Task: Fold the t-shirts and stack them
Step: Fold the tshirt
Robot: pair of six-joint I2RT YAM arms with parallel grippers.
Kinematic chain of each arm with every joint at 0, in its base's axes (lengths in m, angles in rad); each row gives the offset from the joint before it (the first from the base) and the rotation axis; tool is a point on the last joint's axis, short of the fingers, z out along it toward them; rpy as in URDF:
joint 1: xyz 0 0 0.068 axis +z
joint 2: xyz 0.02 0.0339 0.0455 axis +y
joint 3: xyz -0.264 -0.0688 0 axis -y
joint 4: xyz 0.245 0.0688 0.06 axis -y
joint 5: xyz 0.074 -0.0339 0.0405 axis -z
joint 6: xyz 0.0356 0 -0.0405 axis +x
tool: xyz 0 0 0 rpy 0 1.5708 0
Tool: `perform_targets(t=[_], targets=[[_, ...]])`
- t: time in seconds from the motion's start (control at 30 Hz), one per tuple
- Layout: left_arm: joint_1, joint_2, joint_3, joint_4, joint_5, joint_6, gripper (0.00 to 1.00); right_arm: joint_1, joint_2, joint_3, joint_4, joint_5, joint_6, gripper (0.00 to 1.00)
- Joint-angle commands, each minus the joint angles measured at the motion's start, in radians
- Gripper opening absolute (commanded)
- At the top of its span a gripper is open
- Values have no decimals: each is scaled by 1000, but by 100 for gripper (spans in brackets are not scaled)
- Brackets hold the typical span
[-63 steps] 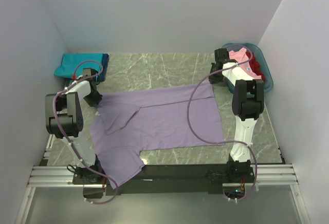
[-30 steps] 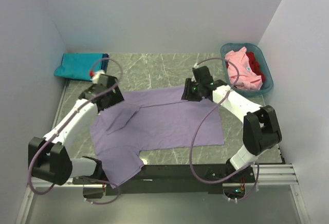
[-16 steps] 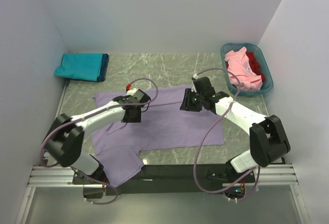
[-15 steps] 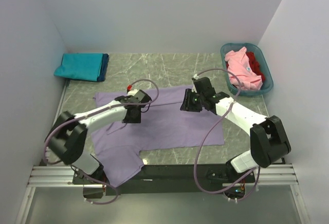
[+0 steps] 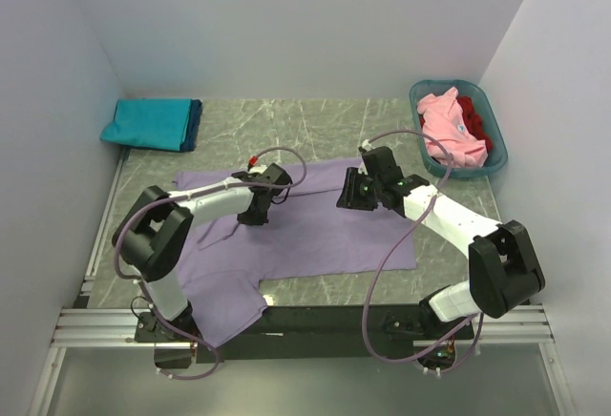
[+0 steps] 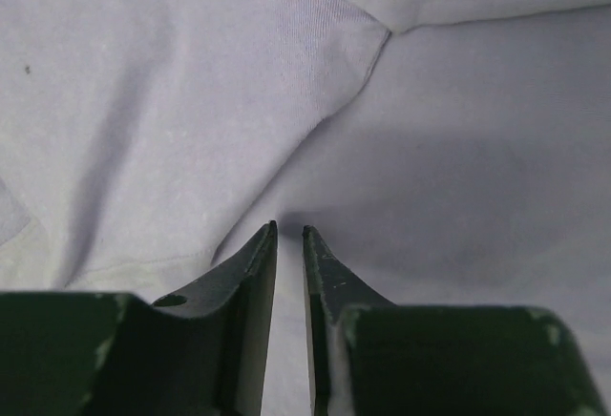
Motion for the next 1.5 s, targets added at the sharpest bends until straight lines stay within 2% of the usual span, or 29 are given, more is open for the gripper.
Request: perform_targets(t=[0.0,0.43,0.83,1.33,1.47], targets=[[-1,41,32,2,-31,22,23,-2,-15,10,20,16,1,44],[53,23,32,-41,-123,49,22,-3,3,13,17,11,-7,44],[122,28,71,-33,-211,118,26,-5,28,14,21,-22,-10,42],[214,137,187,11,-254,201,37,0,42,11,30,-59,-19,41],[217,114,207,-12,-272,178,48,0,34,8,35,-71,-24,41]])
